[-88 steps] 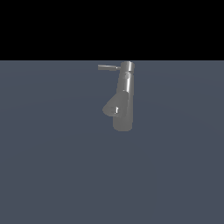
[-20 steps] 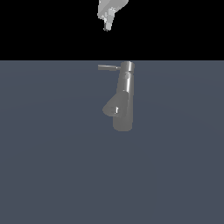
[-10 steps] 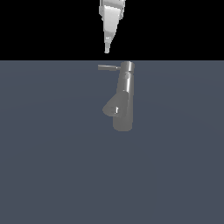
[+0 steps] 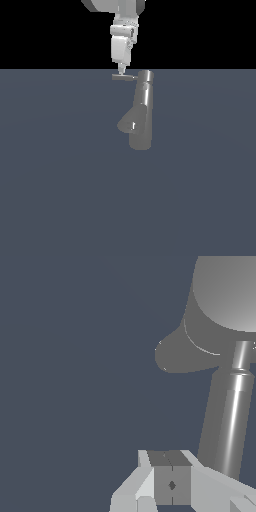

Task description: Turn on the faucet by rotating a designated handle.

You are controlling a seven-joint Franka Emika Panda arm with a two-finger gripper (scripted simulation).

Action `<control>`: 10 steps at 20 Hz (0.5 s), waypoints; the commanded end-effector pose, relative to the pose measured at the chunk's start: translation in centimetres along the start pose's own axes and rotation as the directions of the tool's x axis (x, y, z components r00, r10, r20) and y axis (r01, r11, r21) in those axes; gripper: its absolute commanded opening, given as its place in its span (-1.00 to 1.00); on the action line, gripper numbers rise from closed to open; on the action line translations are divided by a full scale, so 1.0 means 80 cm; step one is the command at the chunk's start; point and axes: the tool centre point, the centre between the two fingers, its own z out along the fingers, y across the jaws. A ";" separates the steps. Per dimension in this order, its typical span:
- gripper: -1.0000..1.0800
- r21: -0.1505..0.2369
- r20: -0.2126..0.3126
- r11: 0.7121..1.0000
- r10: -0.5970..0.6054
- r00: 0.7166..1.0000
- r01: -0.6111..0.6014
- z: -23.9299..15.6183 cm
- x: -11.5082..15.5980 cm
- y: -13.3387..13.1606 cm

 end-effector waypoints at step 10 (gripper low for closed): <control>-1.00 -0.004 -0.015 0.997 0.075 0.997 -0.075 0.032 -0.002 -0.014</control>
